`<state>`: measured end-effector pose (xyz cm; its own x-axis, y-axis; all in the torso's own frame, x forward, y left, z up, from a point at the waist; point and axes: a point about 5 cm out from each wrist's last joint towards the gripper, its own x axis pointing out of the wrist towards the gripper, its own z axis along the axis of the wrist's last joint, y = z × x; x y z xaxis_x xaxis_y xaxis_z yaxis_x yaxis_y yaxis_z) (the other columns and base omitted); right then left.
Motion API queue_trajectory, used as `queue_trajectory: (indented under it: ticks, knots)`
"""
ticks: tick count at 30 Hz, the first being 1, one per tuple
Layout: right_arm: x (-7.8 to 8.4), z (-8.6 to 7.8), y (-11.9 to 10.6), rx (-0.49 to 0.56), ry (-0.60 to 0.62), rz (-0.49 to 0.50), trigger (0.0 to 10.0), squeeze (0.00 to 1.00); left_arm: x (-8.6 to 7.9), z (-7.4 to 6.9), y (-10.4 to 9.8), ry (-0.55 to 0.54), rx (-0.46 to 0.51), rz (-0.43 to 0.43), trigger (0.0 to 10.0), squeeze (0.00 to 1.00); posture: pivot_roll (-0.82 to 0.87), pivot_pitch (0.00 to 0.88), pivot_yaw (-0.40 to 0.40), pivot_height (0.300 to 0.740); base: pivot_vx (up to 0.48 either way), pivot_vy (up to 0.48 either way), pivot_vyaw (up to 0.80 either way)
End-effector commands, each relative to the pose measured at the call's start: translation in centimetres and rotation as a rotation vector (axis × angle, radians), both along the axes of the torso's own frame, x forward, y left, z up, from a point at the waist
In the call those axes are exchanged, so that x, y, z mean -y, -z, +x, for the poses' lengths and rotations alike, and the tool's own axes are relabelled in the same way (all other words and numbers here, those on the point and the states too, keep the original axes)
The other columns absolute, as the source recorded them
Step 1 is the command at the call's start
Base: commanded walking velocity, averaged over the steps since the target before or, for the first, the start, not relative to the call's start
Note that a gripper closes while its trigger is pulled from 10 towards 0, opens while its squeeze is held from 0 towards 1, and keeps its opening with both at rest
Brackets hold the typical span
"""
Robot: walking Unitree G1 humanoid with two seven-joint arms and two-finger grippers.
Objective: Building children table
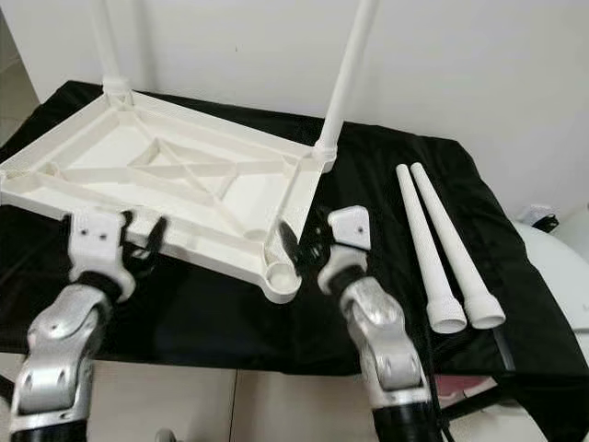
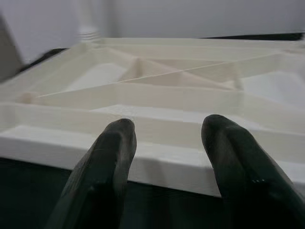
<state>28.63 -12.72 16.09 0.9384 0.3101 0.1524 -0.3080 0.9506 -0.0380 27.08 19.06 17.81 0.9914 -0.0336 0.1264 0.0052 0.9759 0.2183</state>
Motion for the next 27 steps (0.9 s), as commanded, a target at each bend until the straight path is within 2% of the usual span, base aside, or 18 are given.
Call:
queue_trajectory:
  ticks: [1, 3, 7, 9, 12, 15, 20, 27]
  knots:
    - [0.4, -0.2, 0.2, 0.009, 0.037, -0.008, 10.0, 0.00, 0.2, -0.3, 0.0, -0.009, 0.017, 0.025, 10.0, 0.00, 0.09, 0.012, -0.113, 0.740, 0.000, 0.000, 0.00]
    - [0.8, -0.9, 1.0, -0.005, 0.065, -0.007, 10.0, 0.00, -0.1, -0.4, 0.7, -0.053, 0.019, 0.070, 10.0, 0.00, 0.09, 0.001, -0.107, 0.740, 0.000, 0.000, 0.00]
    - [1.4, -0.9, 1.4, -0.004, 0.093, -0.011, 10.0, 0.00, -0.4, -0.2, 0.5, -0.097, 0.043, 0.075, 10.0, 0.00, 0.08, 0.000, -0.090, 0.740, 0.000, 0.000, 0.00]
    - [2.0, 0.0, 0.9, 0.038, 0.140, -0.016, 10.0, 0.00, 0.2, 0.5, -0.4, -0.088, 0.089, 0.086, 10.0, 0.00, 0.08, 0.000, -0.071, 0.740, 0.000, 0.000, 0.00]
    - [2.0, 0.6, 0.3, 0.076, 0.154, -0.022, 10.0, 0.00, 1.0, 1.2, -1.1, -0.057, 0.118, 0.086, 10.0, 0.00, 0.08, 0.000, -0.058, 0.740, 0.000, 0.000, 0.00]
    - [1.8, 0.8, 0.0, 0.088, 0.149, -0.024, 10.0, 0.00, 1.4, 1.4, -1.2, -0.039, 0.122, 0.081, 10.0, 0.00, 0.07, 0.000, -0.042, 0.740, 0.000, 0.000, 0.00]
    - [1.2, 1.0, -0.4, 0.118, 0.147, -0.024, 10.0, 0.00, 2.9, 2.4, -1.6, 0.028, 0.134, 0.065, 10.0, 0.00, 0.07, 0.000, -0.021, 0.740, 0.000, 0.000, 0.00]
    - [1.1, 0.5, -0.4, 0.125, 0.145, -0.021, 10.0, 0.00, 2.6, 2.7, -1.2, 0.035, 0.121, 0.081, 10.0, 0.00, 0.06, 0.001, -0.021, 0.740, 0.000, 0.000, 0.00]
